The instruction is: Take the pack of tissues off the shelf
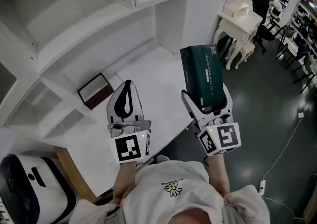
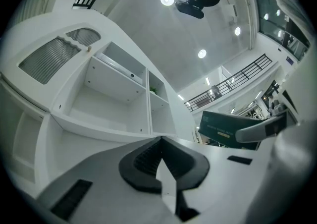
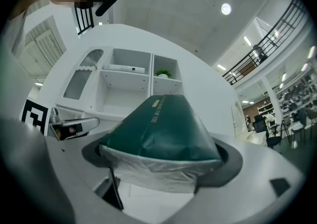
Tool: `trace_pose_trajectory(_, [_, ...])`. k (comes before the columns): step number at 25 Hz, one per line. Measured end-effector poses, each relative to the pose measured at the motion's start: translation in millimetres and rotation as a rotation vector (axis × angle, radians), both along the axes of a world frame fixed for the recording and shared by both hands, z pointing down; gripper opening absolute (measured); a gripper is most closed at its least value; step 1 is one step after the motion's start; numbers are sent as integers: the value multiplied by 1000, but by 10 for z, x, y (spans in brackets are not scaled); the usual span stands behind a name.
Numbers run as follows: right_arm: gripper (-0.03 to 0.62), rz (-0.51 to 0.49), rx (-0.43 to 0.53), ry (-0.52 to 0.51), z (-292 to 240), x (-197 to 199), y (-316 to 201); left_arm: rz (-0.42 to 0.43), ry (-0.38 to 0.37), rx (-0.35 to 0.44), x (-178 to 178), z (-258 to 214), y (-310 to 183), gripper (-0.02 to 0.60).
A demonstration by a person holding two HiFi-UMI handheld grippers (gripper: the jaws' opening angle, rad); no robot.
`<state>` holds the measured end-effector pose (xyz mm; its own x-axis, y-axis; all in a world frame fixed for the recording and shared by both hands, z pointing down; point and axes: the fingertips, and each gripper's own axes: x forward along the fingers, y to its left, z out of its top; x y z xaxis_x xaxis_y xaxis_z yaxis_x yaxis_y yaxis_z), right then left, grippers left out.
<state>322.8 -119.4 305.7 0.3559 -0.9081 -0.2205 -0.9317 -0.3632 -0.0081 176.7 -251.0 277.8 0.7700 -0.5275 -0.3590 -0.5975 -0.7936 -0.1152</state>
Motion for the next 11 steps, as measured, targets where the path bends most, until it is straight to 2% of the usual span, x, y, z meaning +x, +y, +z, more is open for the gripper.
trace_pose_trajectory(6, [488,-14,9,16,4,-97,-37,-6,-3,7,-86,51,-13,-2])
trace_pose_trajectory(11, [488,-29,10,24,-132,-3,-33,-22,1,10,-7,-77,31,-2])
